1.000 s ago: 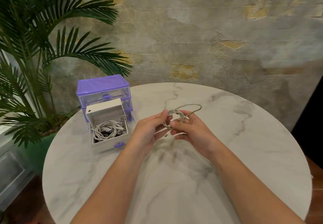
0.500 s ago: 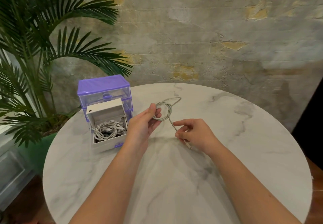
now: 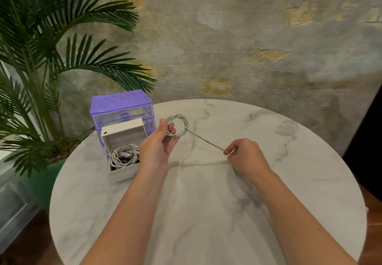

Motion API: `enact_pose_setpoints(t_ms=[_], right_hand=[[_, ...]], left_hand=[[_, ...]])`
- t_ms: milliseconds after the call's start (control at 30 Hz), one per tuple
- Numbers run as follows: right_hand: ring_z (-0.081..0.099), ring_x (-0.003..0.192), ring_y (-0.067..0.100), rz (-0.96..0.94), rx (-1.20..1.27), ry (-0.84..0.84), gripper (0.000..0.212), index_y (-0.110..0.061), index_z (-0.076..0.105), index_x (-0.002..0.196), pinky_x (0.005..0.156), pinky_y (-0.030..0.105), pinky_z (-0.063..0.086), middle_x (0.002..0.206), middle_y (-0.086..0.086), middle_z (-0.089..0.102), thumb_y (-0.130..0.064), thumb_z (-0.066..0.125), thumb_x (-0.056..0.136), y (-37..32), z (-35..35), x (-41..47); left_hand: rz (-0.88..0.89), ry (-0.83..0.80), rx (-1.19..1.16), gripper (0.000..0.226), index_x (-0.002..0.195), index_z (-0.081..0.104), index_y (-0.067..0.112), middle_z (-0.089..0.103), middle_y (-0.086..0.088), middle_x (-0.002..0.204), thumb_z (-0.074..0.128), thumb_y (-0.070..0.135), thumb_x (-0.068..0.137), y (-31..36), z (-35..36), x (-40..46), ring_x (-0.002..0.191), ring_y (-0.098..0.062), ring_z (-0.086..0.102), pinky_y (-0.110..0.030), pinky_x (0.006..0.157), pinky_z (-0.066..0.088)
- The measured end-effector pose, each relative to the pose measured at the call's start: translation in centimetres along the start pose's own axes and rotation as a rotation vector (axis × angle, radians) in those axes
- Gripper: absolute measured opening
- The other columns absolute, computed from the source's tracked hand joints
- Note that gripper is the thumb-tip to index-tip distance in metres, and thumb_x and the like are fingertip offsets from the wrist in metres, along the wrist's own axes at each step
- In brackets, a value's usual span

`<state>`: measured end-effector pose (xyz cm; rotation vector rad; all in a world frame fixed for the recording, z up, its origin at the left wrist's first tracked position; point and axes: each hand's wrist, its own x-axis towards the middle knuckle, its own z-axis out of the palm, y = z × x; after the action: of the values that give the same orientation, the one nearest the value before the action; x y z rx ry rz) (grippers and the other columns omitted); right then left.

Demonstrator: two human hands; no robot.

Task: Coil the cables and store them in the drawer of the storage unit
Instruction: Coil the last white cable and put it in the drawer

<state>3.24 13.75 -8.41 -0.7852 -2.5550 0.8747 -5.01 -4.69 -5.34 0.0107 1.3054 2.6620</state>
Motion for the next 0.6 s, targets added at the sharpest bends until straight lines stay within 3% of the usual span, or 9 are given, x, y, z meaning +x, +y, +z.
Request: enact_pose_setpoints(t_ms=[100,167,300,433,500,600], right_hand=[[0.062,0.067,0.017,-0.032,0.021,-0.04,0.032,-0.029,0.065,0.071,0.061,0.026,0.051,0.079,-0.003,0.063,0.0,0.055,0.082,0.1,0.0,-0.4],[0.057,0.059,0.011,-0.079,0.097,-0.115,0.026,-0.026,0.069,0.075,0.055,0.019,0.047,0.073,-0.005,0.063,-0.003,0.059,0.082,0.0,-0.1,-0.8],[0.052,0.053,0.001,-0.168,0.326,-0.322,0.006,-0.02,0.073,0.087,0.051,0.012,0.042,0.065,-0.011,0.058,-0.022,0.075,0.082,-1.3,-0.2,-1.8],[0.06,0.066,0.006,-0.192,0.53,-0.353,0.024,-0.019,0.071,0.088,0.064,0.017,0.046,0.072,-0.008,0.066,-0.043,0.072,0.083,-2.4,-0.3,-2.4],[0.06,0.063,0.009,-0.185,0.567,-0.309,0.032,-0.013,0.068,0.084,0.069,0.023,0.048,0.065,-0.005,0.066,-0.045,0.066,0.088,-2.6,-0.1,-2.4],[0.05,0.049,0.013,-0.128,0.583,-0.25,0.034,-0.011,0.061,0.077,0.06,0.03,0.045,0.051,-0.005,0.052,-0.041,0.06,0.093,-2.7,0.4,-2.2]], left_hand=[[-0.012,-0.081,-0.002,0.019,0.085,0.066,0.009,0.07,-0.001,0.078,0.06,0.025,0.094,-0.1,0.1,-0.2,0.073,-0.008,0.067,-0.026,0.075,0.059],[-0.036,-0.145,-0.031,0.019,0.089,0.064,0.007,0.069,-0.003,0.081,0.058,0.024,0.095,0.2,0.3,-0.2,0.076,-0.01,0.067,-0.027,0.077,0.059],[-0.065,-0.252,0.032,0.021,0.095,0.061,0.005,0.072,-0.005,0.084,0.053,0.024,0.098,0.1,0.7,-0.5,0.079,-0.013,0.069,-0.029,0.079,0.059],[-0.135,-0.331,0.172,0.02,0.096,0.059,0.002,0.068,-0.008,0.081,0.05,0.019,0.098,-0.8,0.8,-0.9,0.081,-0.019,0.066,-0.032,0.078,0.059],[-0.173,-0.383,0.227,0.022,0.089,0.059,0.001,0.062,-0.009,0.078,0.045,0.017,0.097,-1.0,0.7,-1.0,0.084,-0.023,0.064,-0.034,0.082,0.058],[-0.202,-0.382,0.292,0.029,0.089,0.062,-0.002,0.056,-0.008,0.072,0.039,0.014,0.096,-1.3,0.8,-1.2,0.08,-0.021,0.061,-0.04,0.087,0.057]])
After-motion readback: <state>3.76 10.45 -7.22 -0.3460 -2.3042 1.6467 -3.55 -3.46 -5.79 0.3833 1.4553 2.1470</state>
